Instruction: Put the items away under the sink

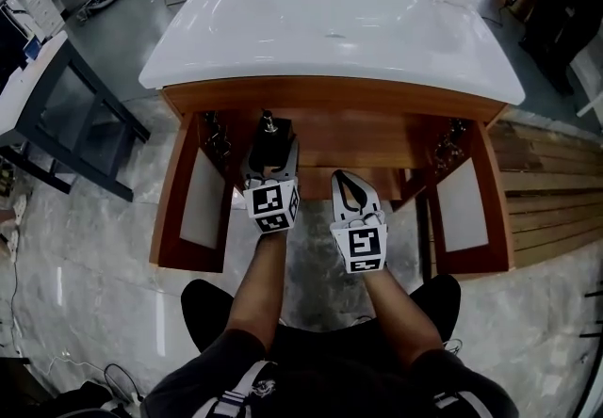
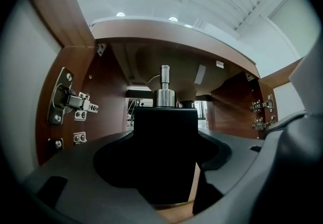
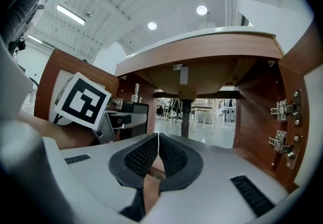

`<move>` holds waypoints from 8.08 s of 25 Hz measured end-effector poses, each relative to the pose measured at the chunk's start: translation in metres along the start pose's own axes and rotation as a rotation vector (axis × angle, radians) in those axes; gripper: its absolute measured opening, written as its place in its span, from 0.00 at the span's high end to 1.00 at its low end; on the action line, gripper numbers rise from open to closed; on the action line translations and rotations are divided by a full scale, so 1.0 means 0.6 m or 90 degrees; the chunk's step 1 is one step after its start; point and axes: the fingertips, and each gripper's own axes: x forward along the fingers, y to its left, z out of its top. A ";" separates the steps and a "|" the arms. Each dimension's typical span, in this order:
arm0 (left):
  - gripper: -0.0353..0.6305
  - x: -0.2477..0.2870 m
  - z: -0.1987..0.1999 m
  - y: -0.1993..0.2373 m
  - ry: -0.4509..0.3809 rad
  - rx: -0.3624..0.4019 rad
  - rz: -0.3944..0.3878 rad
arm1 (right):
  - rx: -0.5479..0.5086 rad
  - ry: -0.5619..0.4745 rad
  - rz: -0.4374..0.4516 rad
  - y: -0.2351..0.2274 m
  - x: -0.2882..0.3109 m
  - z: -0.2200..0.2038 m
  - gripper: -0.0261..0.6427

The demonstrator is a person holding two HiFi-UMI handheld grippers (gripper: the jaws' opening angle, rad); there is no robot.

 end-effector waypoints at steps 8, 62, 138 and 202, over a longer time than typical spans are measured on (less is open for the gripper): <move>0.47 0.049 -0.019 0.015 0.012 -0.005 0.022 | 0.007 0.008 0.002 -0.005 0.005 -0.012 0.92; 0.94 -0.123 0.165 -0.053 0.092 0.000 -0.037 | 0.072 0.080 -0.016 -0.023 -0.010 0.175 0.92; 0.94 0.229 0.836 -0.107 0.079 -0.027 -0.279 | 0.053 0.106 -0.108 -0.359 0.109 0.818 0.92; 0.94 0.505 0.640 -0.313 0.240 -0.030 -0.278 | 0.222 0.470 -0.151 -0.736 0.322 0.398 0.25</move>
